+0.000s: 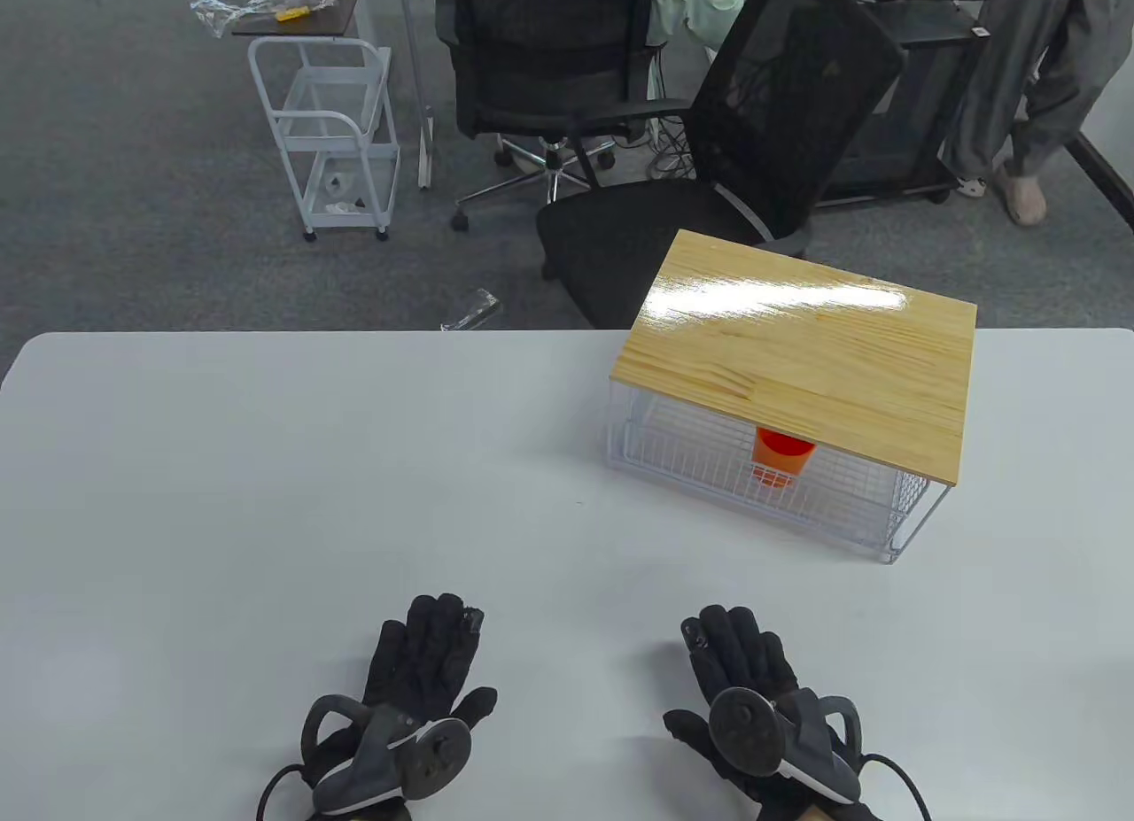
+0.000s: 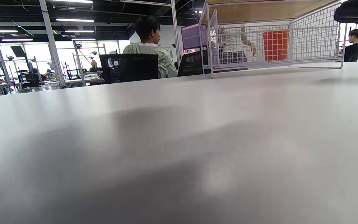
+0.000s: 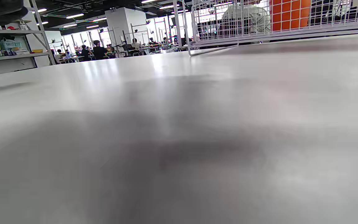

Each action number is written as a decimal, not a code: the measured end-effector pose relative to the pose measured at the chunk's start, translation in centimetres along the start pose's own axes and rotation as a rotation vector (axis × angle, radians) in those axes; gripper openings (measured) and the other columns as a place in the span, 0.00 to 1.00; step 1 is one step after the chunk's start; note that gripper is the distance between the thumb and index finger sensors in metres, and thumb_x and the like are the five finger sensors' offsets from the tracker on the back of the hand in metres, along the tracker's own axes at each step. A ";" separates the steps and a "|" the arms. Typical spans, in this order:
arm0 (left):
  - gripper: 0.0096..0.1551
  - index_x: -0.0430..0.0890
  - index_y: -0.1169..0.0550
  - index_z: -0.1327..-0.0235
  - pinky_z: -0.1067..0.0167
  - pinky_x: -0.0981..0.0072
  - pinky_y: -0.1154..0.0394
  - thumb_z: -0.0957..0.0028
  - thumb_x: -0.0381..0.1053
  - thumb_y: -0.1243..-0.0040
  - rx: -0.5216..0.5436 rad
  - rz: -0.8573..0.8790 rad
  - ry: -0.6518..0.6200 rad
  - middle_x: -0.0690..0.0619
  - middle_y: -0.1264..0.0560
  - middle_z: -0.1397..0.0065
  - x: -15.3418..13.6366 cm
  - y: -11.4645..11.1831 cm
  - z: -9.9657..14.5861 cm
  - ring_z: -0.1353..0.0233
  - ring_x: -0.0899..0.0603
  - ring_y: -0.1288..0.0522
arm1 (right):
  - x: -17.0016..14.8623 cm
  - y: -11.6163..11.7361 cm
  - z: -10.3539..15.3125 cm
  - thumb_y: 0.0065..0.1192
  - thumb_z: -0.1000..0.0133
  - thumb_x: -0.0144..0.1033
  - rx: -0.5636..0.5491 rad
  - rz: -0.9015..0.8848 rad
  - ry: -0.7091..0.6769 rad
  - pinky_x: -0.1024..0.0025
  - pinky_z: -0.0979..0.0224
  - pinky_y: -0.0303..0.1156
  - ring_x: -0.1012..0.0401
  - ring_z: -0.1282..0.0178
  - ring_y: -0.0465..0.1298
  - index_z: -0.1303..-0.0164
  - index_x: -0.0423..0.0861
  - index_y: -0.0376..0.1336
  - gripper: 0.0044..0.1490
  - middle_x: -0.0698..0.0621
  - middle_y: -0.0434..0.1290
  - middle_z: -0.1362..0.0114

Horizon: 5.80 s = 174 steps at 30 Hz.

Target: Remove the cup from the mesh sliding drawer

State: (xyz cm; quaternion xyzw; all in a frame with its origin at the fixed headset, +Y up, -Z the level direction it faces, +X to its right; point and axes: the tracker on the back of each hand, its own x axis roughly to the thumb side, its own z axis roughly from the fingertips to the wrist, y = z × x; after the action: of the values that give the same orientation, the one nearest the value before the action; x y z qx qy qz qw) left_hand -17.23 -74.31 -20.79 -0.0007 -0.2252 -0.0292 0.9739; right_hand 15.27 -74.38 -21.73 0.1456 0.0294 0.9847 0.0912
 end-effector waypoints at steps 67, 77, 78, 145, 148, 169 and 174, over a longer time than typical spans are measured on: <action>0.46 0.37 0.56 0.04 0.16 0.37 0.57 0.27 0.64 0.77 -0.023 -0.006 0.002 0.33 0.54 0.04 0.0 -0.2 -0.1 0.09 0.25 0.54 | -13.2 -7.0 -14.7 0.51 0.47 0.62 -0.218 0.206 0.609 0.40 0.22 0.56 0.38 0.19 0.65 0.22 0.48 0.64 0.46 0.40 0.63 0.15; 0.46 0.37 0.55 0.04 0.16 0.37 0.57 0.27 0.64 0.77 -0.032 -0.004 0.002 0.33 0.53 0.04 -0.1 -0.3 -0.1 0.09 0.25 0.54 | -14.0 -5.7 -15.8 0.55 0.41 0.57 -0.185 0.230 0.637 0.35 0.25 0.57 0.36 0.19 0.66 0.20 0.43 0.65 0.43 0.35 0.66 0.16; 0.46 0.37 0.55 0.04 0.17 0.37 0.57 0.27 0.64 0.77 -0.033 -0.003 0.003 0.33 0.54 0.04 -0.1 -0.3 -0.1 0.09 0.25 0.54 | -14.0 -5.6 -15.8 0.56 0.42 0.56 -0.196 0.238 0.635 0.35 0.25 0.58 0.37 0.21 0.67 0.21 0.44 0.65 0.42 0.36 0.67 0.18; 0.47 0.36 0.55 0.04 0.16 0.37 0.57 0.27 0.64 0.77 -0.028 0.000 0.008 0.33 0.54 0.04 -0.3 -0.3 -0.2 0.09 0.25 0.54 | -13.1 -4.3 -13.1 0.64 0.45 0.47 -0.357 0.223 0.453 0.42 0.25 0.61 0.50 0.38 0.73 0.44 0.49 0.72 0.23 0.43 0.75 0.39; 0.47 0.36 0.55 0.04 0.17 0.37 0.57 0.27 0.64 0.77 -0.021 -0.005 0.006 0.32 0.54 0.04 -0.3 -0.3 -0.2 0.09 0.25 0.55 | -13.0 -4.3 -12.9 0.64 0.46 0.47 -0.359 0.223 0.450 0.42 0.25 0.61 0.50 0.38 0.73 0.44 0.49 0.72 0.23 0.43 0.75 0.39; 0.47 0.36 0.55 0.04 0.17 0.37 0.57 0.27 0.64 0.77 -0.019 -0.004 0.004 0.33 0.54 0.04 -0.2 -0.4 -0.1 0.09 0.25 0.55 | -11.6 -3.9 -11.1 0.64 0.45 0.47 -0.370 0.225 0.415 0.43 0.26 0.61 0.51 0.39 0.73 0.44 0.48 0.72 0.24 0.43 0.76 0.39; 0.46 0.36 0.55 0.04 0.16 0.37 0.57 0.27 0.64 0.77 -0.020 -0.004 0.004 0.33 0.54 0.04 -0.2 -0.4 -0.2 0.09 0.25 0.55 | -11.2 -3.7 -10.6 0.64 0.45 0.47 -0.373 0.224 0.413 0.44 0.26 0.61 0.50 0.39 0.73 0.44 0.48 0.72 0.24 0.44 0.76 0.39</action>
State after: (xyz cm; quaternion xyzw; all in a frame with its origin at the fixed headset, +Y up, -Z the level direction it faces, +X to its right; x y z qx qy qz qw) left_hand -17.35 -74.73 -21.02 -0.0100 -0.2229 -0.0335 0.9742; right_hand 23.35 -73.14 -35.30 -0.0748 -0.1505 0.9858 -0.0009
